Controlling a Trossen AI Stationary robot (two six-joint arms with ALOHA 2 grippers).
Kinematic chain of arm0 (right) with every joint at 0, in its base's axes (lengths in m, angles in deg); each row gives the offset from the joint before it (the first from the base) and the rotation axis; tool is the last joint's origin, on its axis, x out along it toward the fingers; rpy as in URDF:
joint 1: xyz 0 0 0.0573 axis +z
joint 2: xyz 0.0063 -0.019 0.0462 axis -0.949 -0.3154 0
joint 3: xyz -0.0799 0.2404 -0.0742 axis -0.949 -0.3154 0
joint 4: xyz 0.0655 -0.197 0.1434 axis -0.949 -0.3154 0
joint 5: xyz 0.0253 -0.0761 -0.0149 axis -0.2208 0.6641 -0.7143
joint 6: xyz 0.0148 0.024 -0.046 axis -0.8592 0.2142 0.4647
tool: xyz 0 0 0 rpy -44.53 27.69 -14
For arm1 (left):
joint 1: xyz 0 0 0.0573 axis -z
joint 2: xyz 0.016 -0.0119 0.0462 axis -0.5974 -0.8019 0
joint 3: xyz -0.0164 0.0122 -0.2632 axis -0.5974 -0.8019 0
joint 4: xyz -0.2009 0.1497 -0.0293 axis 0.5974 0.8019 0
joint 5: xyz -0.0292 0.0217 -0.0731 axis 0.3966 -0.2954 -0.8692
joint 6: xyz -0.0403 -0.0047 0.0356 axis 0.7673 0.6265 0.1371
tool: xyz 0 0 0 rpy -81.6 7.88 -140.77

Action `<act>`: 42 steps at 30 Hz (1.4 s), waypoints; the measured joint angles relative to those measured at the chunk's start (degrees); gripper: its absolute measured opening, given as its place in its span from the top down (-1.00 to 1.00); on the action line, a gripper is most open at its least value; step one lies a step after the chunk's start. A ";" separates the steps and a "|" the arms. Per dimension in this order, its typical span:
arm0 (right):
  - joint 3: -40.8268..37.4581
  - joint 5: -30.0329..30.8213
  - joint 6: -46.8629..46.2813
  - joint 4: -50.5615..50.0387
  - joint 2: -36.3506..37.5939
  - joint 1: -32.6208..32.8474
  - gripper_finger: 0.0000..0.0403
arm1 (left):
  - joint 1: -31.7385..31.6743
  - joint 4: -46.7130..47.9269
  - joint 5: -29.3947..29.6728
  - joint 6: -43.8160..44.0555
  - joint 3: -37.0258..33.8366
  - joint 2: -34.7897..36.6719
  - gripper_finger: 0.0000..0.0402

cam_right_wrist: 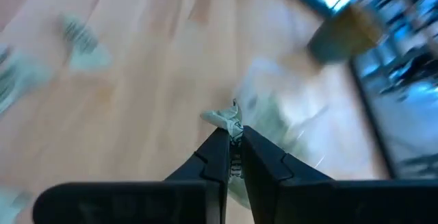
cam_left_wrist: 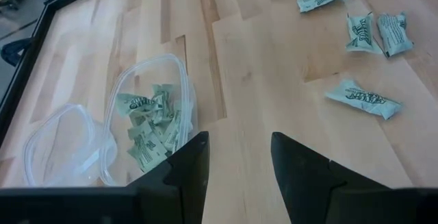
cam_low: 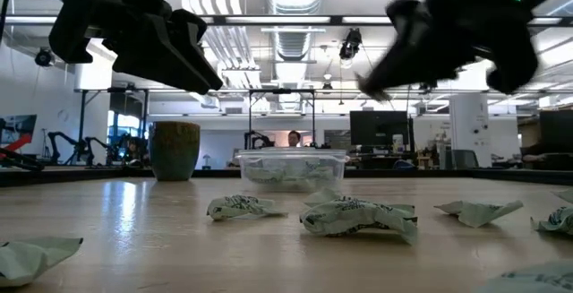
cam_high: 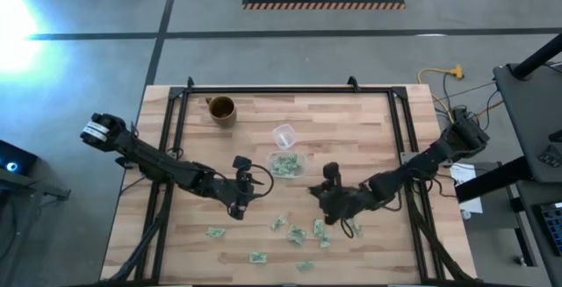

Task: Pick and place Stevia / Truvia into bins
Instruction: Put the stevia packet into the bottom transparent container

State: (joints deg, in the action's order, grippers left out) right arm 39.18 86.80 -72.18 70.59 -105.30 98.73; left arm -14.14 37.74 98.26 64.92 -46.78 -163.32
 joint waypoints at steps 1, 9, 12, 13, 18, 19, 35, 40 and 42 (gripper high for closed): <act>0.00 0.03 1.98 2.15 0.00 -0.71 0.87 | 0.00 0.01 0.00 0.00 0.00 0.00 0.30; 0.00 -0.53 6.88 7.58 0.00 -9.18 0.87 | -0.01 0.03 0.00 0.00 -0.07 0.00 0.30; 0.00 -3.99 6.59 7.86 -0.02 -13.15 0.87 | -0.02 0.03 0.02 -0.02 -0.07 0.00 0.30; 0.00 -5.59 6.13 8.46 -0.02 -14.48 0.87 | -0.02 0.03 0.02 -0.02 -0.07 0.00 0.30; 0.00 -15.39 4.00 12.10 -0.02 -20.59 0.87 | -0.02 0.02 0.00 -0.02 -0.07 0.00 0.30; 0.00 -17.02 3.60 12.51 -0.02 -21.49 0.87 | -0.02 0.01 0.00 -0.02 -0.07 0.00 0.30; -0.28 -22.03 1.90 12.98 -0.03 -23.52 0.87 | -0.02 -0.03 0.02 -0.04 -0.09 0.00 0.30; -0.35 -21.99 0.84 14.50 -2.49 -23.76 0.87 | -0.05 0.02 0.00 -0.07 -0.11 -0.28 0.30; -0.35 -21.98 1.36 15.58 -4.21 -24.05 0.86 | -0.07 -0.15 0.00 -0.07 -0.11 -0.28 0.30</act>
State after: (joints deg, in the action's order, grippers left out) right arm 38.83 64.82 -70.83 86.17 -109.51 74.68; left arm -14.21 37.59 98.26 64.85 -46.89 -163.61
